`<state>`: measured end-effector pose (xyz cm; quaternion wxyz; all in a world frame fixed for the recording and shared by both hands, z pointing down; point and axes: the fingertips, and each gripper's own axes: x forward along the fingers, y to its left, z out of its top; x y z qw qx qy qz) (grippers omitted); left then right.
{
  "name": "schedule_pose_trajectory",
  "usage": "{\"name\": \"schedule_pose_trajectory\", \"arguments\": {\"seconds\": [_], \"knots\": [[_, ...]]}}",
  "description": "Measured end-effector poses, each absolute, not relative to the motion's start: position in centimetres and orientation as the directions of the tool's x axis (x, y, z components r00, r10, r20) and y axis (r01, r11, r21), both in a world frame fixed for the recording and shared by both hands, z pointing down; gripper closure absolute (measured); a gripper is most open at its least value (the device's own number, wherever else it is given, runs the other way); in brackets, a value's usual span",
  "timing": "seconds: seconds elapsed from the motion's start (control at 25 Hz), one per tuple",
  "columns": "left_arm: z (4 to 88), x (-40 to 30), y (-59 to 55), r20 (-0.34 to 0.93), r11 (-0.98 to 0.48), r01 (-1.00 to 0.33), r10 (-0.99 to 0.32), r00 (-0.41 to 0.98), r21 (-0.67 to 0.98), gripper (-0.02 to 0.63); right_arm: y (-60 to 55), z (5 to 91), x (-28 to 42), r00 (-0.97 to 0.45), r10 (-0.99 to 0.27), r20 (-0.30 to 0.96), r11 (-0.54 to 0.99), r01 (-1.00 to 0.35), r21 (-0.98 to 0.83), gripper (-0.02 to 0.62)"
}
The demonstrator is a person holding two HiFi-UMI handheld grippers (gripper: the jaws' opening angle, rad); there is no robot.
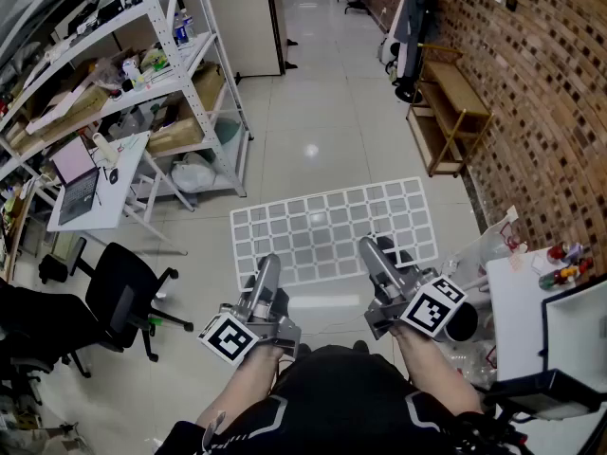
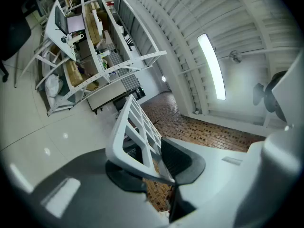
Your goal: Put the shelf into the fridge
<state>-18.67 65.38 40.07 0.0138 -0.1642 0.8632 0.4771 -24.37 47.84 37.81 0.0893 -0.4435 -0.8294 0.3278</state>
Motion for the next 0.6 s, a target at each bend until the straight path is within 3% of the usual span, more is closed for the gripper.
{"name": "schedule_pose_trajectory", "arguments": {"seconds": [0.24,0.6], "knots": [[40.1,-19.5,64.2,-0.191,0.473,-0.338,-0.331,-0.924,0.814,0.52,46.2,37.6,-24.0,-0.637,0.757,-0.146,0.44,0.662,-0.606,0.477],[40.3,-22.1,59.6,-0.193,0.38,-0.442,-0.539,-0.82,0.813,0.52,41.1,37.7,-22.3,-0.793,0.594,-0.134,0.589,0.542,-0.599,0.477]]}}
